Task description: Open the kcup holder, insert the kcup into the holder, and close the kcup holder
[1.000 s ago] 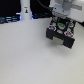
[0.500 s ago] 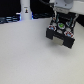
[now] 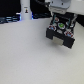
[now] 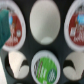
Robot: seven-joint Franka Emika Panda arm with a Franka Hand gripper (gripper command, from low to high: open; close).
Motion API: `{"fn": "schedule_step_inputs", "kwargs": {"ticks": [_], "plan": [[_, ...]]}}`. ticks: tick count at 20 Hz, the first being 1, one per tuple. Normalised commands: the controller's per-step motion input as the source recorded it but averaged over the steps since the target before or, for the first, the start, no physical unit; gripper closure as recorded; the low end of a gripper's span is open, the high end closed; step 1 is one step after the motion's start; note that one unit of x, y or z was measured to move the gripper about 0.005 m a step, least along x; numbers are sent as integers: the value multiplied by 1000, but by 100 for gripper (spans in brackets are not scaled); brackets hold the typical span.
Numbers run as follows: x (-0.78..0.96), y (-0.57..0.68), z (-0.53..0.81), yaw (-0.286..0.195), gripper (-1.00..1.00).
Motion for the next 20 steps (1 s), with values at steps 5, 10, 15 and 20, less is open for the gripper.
{"fn": "schedule_step_inputs", "kwargs": {"ticks": [5, 10, 15, 20], "plan": [[777, -305, -14, 14, -100], [655, -9, -106, 53, -100], [61, 222, -247, 155, -100], [-117, 282, -259, 153, -100]]}}
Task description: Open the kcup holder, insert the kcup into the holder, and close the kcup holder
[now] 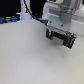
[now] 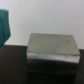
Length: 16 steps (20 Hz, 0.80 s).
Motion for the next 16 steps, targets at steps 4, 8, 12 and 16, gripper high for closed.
{"fn": "schedule_step_inputs", "kwargs": {"ticks": [4, 8, 12, 16], "plan": [[-334, 316, -190, 153, -100], [-389, 354, -108, 149, -100], [-442, 377, -22, 115, -100], [-544, 415, -4, 91, -100]]}}
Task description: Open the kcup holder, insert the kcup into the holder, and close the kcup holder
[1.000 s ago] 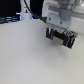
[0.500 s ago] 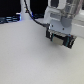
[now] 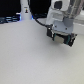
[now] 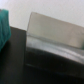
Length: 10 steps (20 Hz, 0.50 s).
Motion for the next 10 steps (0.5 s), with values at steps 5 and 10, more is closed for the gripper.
{"fn": "schedule_step_inputs", "kwargs": {"ticks": [5, 10], "plan": [[-627, 536, 16, 46, -100], [-668, 633, 37, 36, -100]]}}
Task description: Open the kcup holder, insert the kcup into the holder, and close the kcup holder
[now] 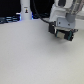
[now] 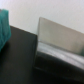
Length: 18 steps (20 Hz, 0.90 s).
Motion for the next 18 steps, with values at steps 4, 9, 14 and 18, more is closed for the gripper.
{"fn": "schedule_step_inputs", "kwargs": {"ticks": [4, 9, 14, 18], "plan": [[-655, 675, 8, 33, -100], [-724, 676, 0, 22, -100], [-850, 658, -1, 4, -100], [-966, 616, -6, 3, -100]]}}
